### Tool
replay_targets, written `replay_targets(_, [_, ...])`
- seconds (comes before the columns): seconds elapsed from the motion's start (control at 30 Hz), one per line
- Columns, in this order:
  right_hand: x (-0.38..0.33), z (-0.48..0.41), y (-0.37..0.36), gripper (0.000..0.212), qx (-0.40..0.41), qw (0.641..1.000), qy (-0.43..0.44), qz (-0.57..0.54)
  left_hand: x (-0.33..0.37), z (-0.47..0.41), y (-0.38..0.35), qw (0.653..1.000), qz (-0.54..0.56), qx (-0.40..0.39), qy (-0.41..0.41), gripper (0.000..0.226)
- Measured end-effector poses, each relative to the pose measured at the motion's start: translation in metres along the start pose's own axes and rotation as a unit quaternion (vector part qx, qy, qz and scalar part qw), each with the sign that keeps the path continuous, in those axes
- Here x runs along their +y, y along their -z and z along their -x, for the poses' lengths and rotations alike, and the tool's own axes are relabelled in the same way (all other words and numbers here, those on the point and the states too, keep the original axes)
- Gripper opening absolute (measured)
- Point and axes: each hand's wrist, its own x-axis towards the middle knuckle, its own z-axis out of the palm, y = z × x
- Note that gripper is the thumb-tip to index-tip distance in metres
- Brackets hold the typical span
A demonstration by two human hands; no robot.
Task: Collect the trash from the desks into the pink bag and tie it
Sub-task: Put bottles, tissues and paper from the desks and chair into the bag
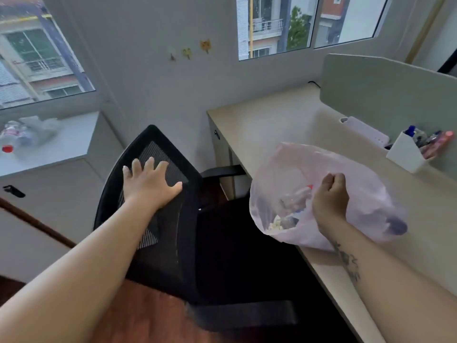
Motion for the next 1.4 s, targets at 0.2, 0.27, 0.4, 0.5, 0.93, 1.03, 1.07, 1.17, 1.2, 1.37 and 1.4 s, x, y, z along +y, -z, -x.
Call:
replay_targets(0.2, [-0.002, 0.012, -0.022, 0.027, 0.017, 0.999, -0.011, 0.029, -0.076, 0.005, -0.014, 0.983, 0.044, -0.093, 0.152, 0.105])
replay_targets(0.27, [-0.002, 0.013, -0.023, 0.025, 0.037, 0.999, -0.016, 0.034, -0.079, 0.005, -0.016, 0.982, 0.074, -0.084, 0.153, 0.114])
replay_targets(0.4, [-0.003, 0.016, -0.022, 0.024, 0.057, 0.997, -0.035, 0.034, -0.067, 0.007, -0.016, 0.983, 0.082, -0.060, 0.152, 0.120])
replay_targets(0.5, [-0.003, 0.015, -0.018, 0.027, 0.080, 0.996, -0.043, 0.025, -0.053, 0.016, -0.016, 0.981, 0.100, -0.060, 0.153, 0.116])
replay_targets(0.93, [-0.005, 0.002, 0.024, 0.031, 0.092, 0.995, -0.038, 0.012, 0.063, 0.053, -0.002, 0.907, 0.355, -0.041, 0.221, 0.079])
replay_targets(1.03, [-0.001, -0.005, 0.044, 0.030, 0.112, 0.993, -0.021, 0.016, 0.095, 0.057, 0.000, 0.896, 0.384, -0.039, 0.221, 0.084])
replay_targets(1.07, [0.001, -0.007, 0.051, 0.029, 0.119, 0.993, -0.019, 0.020, 0.105, 0.057, 0.000, 0.893, 0.390, -0.040, 0.221, 0.086])
replay_targets(1.17, [0.005, -0.015, 0.070, 0.030, 0.135, 0.990, -0.013, 0.030, 0.134, 0.058, 0.003, 0.890, 0.395, -0.044, 0.225, 0.089])
replay_targets(1.2, [0.007, -0.018, 0.075, 0.030, 0.138, 0.990, -0.011, 0.032, 0.142, 0.057, 0.004, 0.888, 0.397, -0.045, 0.228, 0.090])
replay_targets(1.37, [0.016, -0.030, 0.090, 0.030, 0.137, 0.990, -0.001, 0.025, 0.175, 0.049, 0.006, 0.869, 0.432, -0.043, 0.238, 0.089])
replay_targets(1.4, [0.018, -0.033, 0.092, 0.030, 0.137, 0.990, 0.000, 0.025, 0.182, 0.047, 0.008, 0.863, 0.442, -0.044, 0.239, 0.087])
